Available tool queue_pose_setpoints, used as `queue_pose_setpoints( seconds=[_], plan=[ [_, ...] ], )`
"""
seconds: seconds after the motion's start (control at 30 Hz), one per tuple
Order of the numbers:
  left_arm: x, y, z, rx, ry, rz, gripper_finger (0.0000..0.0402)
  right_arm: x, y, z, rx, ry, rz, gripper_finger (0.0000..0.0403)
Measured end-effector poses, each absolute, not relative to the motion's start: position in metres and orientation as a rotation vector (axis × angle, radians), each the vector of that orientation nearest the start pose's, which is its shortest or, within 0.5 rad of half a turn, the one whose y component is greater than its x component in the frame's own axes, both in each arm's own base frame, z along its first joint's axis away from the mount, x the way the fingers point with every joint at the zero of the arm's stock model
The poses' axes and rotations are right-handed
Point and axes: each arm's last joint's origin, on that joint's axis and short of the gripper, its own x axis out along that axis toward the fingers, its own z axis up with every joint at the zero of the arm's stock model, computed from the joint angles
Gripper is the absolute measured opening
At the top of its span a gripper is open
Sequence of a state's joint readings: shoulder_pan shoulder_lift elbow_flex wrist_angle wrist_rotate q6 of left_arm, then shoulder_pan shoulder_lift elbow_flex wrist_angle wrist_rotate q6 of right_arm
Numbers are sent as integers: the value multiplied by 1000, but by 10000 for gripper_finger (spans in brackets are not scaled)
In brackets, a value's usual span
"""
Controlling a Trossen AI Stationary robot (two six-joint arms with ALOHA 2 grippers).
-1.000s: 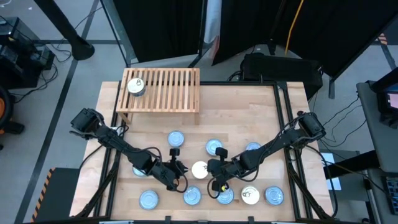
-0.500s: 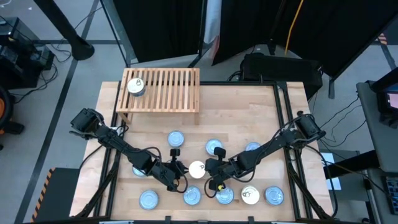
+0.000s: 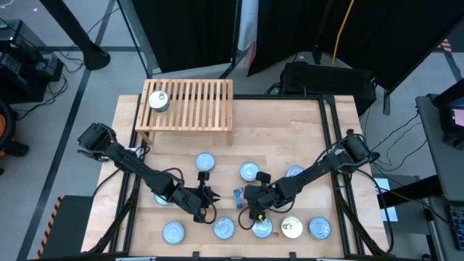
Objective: Stack canned seafood by type on shelf
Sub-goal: Stack the left blue can on top of the other blue can
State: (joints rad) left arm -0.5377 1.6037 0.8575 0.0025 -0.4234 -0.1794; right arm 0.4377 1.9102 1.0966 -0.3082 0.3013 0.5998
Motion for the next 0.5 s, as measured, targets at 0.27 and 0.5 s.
queue_pose_setpoints(
  seconds=[0.27,0.5],
  plan=[
    [279,-166,206,374,494,-174,79,326,145,142,180,1032,-188,0],
    [290,-161,220,531,452,-213,202,320,150,173,253,959,-145,0]
  ],
)
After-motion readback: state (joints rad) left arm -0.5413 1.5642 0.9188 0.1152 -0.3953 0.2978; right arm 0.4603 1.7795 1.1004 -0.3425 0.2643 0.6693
